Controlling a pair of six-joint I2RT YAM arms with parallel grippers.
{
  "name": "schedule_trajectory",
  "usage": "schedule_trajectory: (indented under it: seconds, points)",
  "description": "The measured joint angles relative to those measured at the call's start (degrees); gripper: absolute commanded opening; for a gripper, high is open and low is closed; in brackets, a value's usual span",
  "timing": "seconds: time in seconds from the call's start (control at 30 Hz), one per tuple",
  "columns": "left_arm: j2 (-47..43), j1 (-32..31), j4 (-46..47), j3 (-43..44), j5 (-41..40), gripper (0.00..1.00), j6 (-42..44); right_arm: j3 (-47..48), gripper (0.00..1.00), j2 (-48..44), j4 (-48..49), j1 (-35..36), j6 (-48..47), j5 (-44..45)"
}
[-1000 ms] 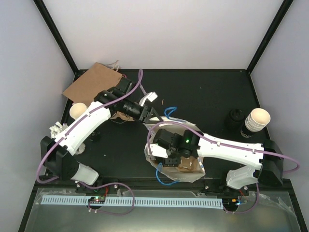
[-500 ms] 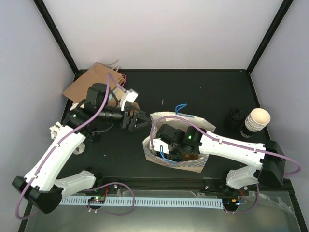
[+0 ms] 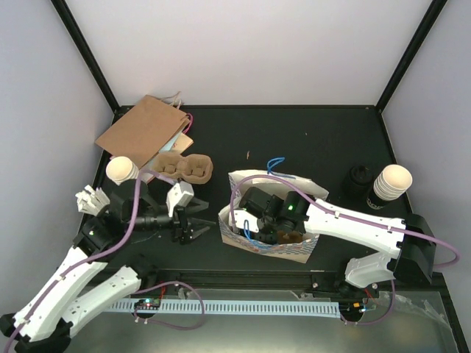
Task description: Pack the takeout coffee
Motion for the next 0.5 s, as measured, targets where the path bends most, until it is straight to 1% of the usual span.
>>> schedule_trajectory:
  seconds: [0.13, 0.2, 0.27, 0.37, 0.43, 0.5]
  points:
    - [-2.5, -6.6, 3.9, -6.9, -4.9, 0.72, 4.0, 0.0, 0.60, 0.0, 0.0, -0.1, 0.0, -0.2]
    - [-3.9, -8.9, 5.8, -9.5, -7.1, 0.72, 6.9, 0.0, 0.60, 0.0, 0.0, -0.1, 0.0, -0.2]
    - [-5.0, -9.9, 7.2, -11.0, -8.8, 0.74, 9.7, 0.0, 0.60, 0.0, 0.0, -0.1, 0.0, -0.2]
    - [-5.6, -10.2, 9.6, -11.8, -10.5, 0.74, 13.7, 0.0, 0.60, 0.0, 0.0, -0.1, 0.0, -0.2]
    - [-5.7, -10.2, 10.8, -12.4, -10.5, 0.71, 16.4, 0.0, 0.60, 0.0, 0.0, -0.1, 0.0, -0.2]
    - [-5.7, -10.2, 11.9, -13.2, -10.3, 0.63, 19.1, 0.0, 0.60, 0.0, 0.0, -0.1, 0.0, -0.3]
